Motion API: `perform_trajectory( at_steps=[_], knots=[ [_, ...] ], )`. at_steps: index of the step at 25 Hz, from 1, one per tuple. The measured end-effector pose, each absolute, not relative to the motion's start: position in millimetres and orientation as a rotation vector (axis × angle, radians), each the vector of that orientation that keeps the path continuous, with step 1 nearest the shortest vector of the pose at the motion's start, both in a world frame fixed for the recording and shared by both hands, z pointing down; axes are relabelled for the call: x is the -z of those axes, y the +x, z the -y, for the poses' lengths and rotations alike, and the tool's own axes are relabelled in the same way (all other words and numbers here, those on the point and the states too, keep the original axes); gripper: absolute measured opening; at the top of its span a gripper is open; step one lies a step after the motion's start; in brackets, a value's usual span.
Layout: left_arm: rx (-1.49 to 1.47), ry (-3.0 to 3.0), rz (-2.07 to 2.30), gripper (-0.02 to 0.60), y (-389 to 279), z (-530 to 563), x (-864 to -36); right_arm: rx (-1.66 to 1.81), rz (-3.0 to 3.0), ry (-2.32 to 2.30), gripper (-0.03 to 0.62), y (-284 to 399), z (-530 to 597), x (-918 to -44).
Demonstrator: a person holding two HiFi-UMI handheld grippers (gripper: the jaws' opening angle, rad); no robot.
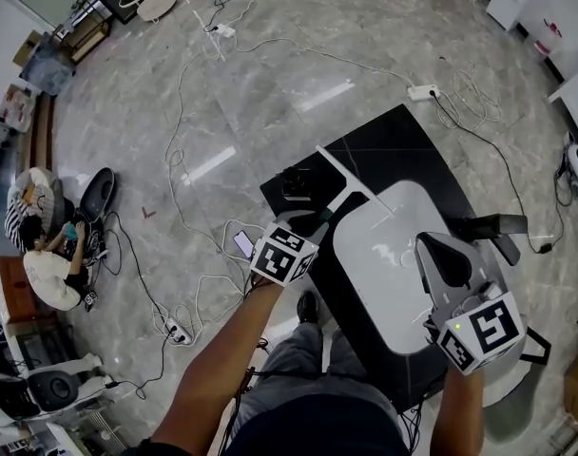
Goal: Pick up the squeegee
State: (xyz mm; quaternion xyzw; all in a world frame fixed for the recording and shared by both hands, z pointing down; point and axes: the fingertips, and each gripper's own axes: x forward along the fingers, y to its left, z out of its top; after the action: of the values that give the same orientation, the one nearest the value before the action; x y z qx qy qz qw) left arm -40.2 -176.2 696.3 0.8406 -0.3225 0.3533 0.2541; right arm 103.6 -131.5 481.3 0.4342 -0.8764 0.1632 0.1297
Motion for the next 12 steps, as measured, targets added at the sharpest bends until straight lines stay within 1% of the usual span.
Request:
perform_trajectory(
  at_steps=[12],
  knots=[
    [-0.93,2.397,0.807,0.089,-38.4,159.0,-629.7,-0.447,2.538,1.301,0.011,106.2,110.0,-452.8]
  ],
)
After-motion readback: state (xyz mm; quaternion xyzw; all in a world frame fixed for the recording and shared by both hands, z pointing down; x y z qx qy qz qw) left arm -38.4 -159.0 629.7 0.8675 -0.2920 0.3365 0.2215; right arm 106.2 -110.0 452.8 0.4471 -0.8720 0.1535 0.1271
